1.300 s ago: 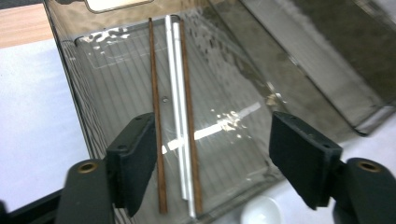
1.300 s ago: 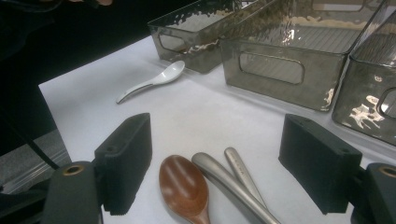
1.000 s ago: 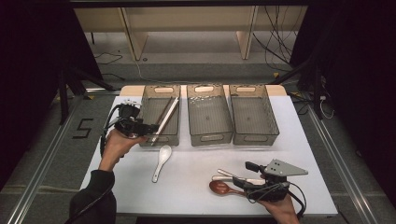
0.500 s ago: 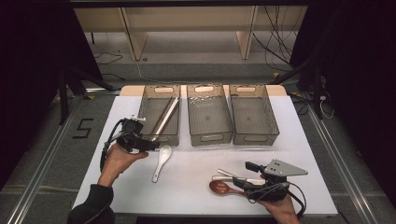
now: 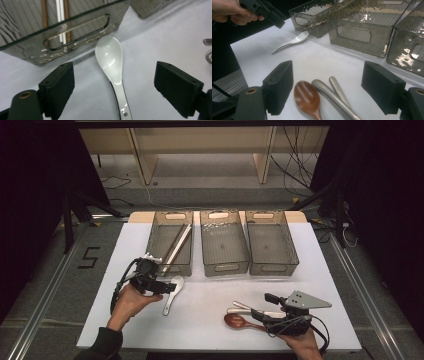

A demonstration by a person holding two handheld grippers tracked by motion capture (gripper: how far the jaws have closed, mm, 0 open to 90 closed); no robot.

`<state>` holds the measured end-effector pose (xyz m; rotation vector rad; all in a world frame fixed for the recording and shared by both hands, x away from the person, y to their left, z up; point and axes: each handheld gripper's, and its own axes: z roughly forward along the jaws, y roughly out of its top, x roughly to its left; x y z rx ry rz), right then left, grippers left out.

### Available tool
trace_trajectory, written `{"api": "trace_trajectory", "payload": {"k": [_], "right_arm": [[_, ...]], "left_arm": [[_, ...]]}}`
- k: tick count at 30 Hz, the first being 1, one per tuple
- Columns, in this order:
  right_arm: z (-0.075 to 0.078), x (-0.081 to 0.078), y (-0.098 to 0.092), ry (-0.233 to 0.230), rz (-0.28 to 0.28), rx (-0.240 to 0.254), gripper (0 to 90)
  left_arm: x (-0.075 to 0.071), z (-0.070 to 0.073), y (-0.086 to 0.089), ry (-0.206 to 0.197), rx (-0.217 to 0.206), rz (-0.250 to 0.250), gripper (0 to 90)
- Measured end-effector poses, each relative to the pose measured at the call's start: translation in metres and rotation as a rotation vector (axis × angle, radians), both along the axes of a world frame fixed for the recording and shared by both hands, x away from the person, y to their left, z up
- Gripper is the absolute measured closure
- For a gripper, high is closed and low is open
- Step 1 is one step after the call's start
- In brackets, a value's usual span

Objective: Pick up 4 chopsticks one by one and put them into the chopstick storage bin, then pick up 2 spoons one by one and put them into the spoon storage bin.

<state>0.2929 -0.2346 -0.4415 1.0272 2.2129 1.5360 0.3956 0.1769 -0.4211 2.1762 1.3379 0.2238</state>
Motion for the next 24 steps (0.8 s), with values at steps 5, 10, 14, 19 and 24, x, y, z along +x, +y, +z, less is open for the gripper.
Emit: {"api": "trace_trajectory", "payload": {"k": [5,10,14,19,24], "right_arm": [[0.000,0.001,0.001,0.001,0.003,-0.003,26.1],[0.000,0.000,0.001,-0.001,0.006,-0.003,26.1],[0.001,0.000,0.003,-0.003,0.006,-0.006,26.1],[0.000,0.000,0.003,0.000,0.002,-0.007,26.1],[0.001,0.000,0.002,-0.002,0.001,-0.004,26.1]], "left_arm": [[-0.002,-0.008,-0.003,0.031,0.000,0.004,16.8],[-0.004,-0.014,-0.005,0.046,0.035,-0.004,18.6],[-0.005,-0.020,-0.007,0.065,0.057,-0.007,19.6],[-0.004,-0.025,-0.009,0.072,0.068,-0.006,20.8],[-0.006,-0.029,-0.011,0.092,0.084,-0.022,23.2]]}}
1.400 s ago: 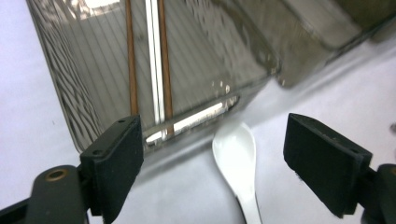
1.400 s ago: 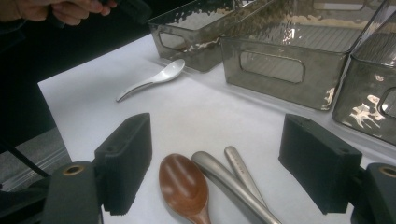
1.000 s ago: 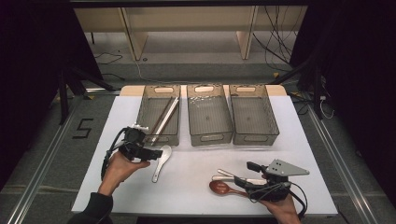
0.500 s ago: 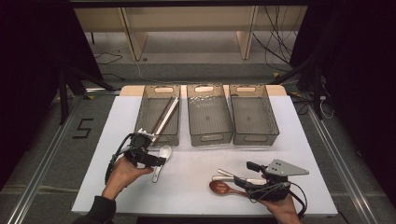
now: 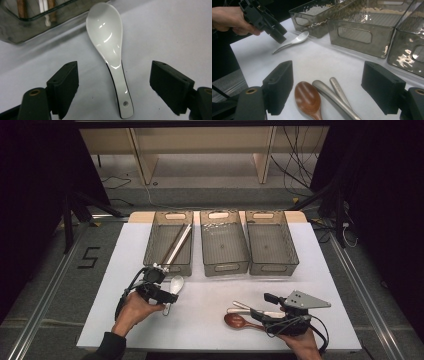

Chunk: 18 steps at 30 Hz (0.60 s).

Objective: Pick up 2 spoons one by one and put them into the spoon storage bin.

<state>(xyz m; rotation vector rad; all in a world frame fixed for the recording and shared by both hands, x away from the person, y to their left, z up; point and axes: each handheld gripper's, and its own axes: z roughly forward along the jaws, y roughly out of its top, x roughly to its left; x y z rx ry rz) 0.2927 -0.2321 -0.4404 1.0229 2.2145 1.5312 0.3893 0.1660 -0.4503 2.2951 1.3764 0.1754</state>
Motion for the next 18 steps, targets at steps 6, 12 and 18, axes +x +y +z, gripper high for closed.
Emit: {"api": "trace_trajectory", "payload": {"k": [6,12,18], "right_arm": [[-0.001,0.001,0.001,0.003,0.004,-0.003,26.1],[-0.001,0.001,-0.002,0.002,0.001,0.000,26.1],[-0.001,0.002,-0.002,-0.001,0.003,0.003,26.1]], "left_arm": [[0.000,0.000,-0.006,0.005,0.018,-0.021,27.9],[0.001,-0.001,-0.011,0.024,0.041,-0.042,36.5],[0.001,-0.002,-0.014,0.047,0.056,-0.052,44.0]]}}
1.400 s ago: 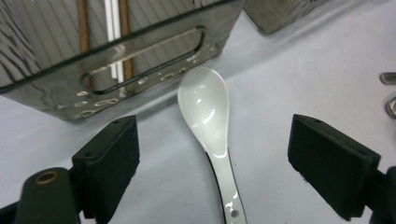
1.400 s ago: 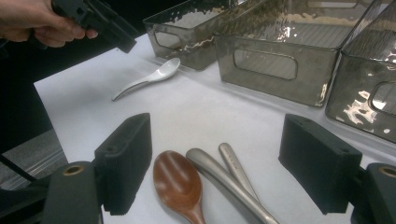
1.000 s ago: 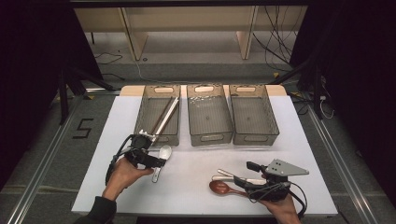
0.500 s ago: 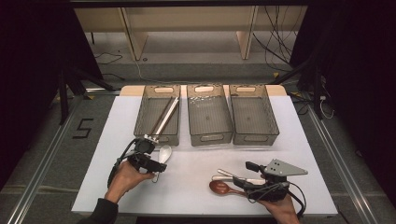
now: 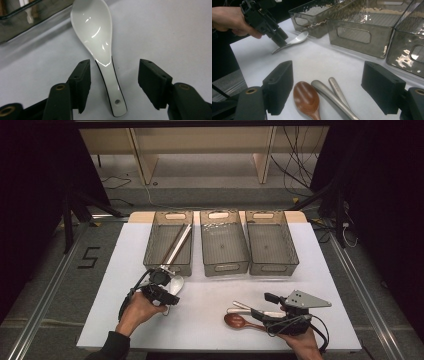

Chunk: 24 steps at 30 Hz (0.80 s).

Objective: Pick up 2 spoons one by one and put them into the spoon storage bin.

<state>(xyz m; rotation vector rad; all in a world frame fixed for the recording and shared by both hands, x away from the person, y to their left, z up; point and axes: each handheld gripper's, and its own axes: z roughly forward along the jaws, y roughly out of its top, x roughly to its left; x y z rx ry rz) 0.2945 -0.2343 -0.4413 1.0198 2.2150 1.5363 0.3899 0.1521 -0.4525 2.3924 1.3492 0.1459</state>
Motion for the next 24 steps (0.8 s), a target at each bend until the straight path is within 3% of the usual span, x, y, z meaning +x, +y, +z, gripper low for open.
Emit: {"api": "trace_trajectory", "payload": {"k": [2,6,12,24], "right_arm": [[0.000,0.000,0.001,0.003,0.001,-0.002,26.1],[0.000,-0.001,0.002,0.000,0.004,-0.006,26.1],[0.002,-0.002,0.005,-0.004,0.010,-0.015,26.1],[0.001,-0.002,0.005,-0.003,0.006,-0.012,26.1]], "left_arm": [[0.000,-0.002,0.000,0.011,0.021,-0.008,46.3],[0.002,-0.004,0.000,0.014,0.028,0.002,48.9],[0.007,-0.013,0.002,0.053,0.039,-0.012,55.1],[0.008,-0.013,0.000,0.023,0.075,-0.029,67.0]]}}
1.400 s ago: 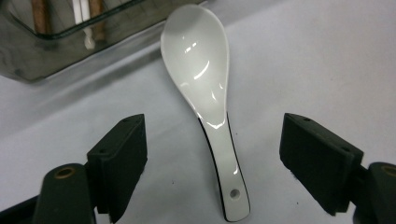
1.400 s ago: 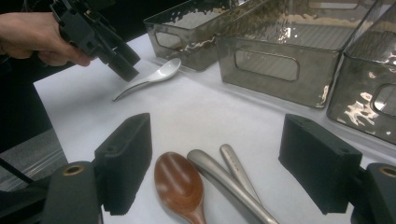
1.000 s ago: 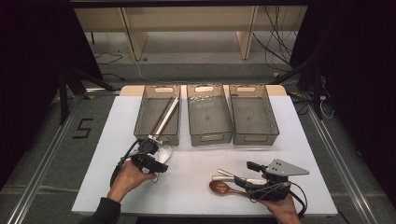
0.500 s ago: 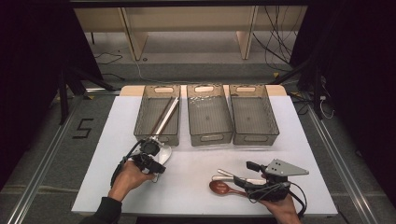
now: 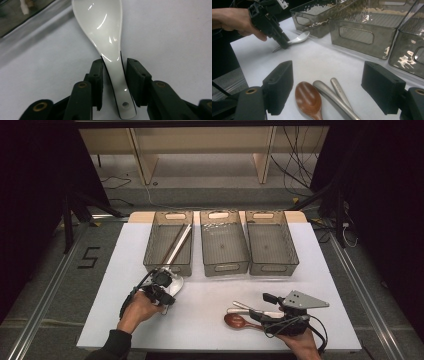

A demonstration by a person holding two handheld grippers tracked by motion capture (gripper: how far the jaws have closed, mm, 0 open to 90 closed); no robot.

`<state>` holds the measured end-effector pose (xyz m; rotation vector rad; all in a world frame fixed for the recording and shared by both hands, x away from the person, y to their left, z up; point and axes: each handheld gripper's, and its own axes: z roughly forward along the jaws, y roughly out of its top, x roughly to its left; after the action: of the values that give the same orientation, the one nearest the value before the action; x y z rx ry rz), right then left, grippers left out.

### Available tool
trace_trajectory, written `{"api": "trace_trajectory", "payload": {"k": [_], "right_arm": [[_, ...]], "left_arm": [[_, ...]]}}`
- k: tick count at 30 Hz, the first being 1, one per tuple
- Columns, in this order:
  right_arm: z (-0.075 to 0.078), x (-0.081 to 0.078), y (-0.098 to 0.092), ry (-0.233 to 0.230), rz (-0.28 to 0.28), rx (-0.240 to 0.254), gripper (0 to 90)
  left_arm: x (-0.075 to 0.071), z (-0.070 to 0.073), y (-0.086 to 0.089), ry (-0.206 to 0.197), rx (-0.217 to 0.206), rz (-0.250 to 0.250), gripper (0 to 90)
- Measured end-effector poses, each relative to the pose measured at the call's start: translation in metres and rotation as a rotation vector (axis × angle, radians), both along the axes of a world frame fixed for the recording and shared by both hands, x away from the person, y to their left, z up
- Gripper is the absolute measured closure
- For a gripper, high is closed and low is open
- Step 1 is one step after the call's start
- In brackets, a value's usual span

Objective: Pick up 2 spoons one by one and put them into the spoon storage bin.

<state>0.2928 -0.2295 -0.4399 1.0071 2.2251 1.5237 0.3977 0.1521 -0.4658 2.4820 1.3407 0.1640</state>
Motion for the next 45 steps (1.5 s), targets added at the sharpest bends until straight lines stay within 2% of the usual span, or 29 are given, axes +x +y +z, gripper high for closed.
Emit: {"api": "trace_trajectory", "payload": {"k": [8,26,39,45], "right_arm": [[0.000,0.000,0.000,-0.002,0.001,-0.001,26.1],[0.000,0.000,0.000,-0.002,-0.004,-0.001,26.1],[0.001,-0.001,0.000,-0.004,-0.004,-0.001,26.1],[0.001,-0.001,0.000,-0.004,-0.001,-0.002,26.1]], "left_arm": [[-0.001,0.000,0.002,-0.024,0.003,-0.018,74.2],[-0.002,0.000,0.007,-0.058,-0.017,-0.090,76.0],[-0.004,0.009,0.011,-0.073,-0.075,-0.113,76.3],[-0.006,0.017,0.009,-0.078,-0.124,-0.131,76.5]]}}
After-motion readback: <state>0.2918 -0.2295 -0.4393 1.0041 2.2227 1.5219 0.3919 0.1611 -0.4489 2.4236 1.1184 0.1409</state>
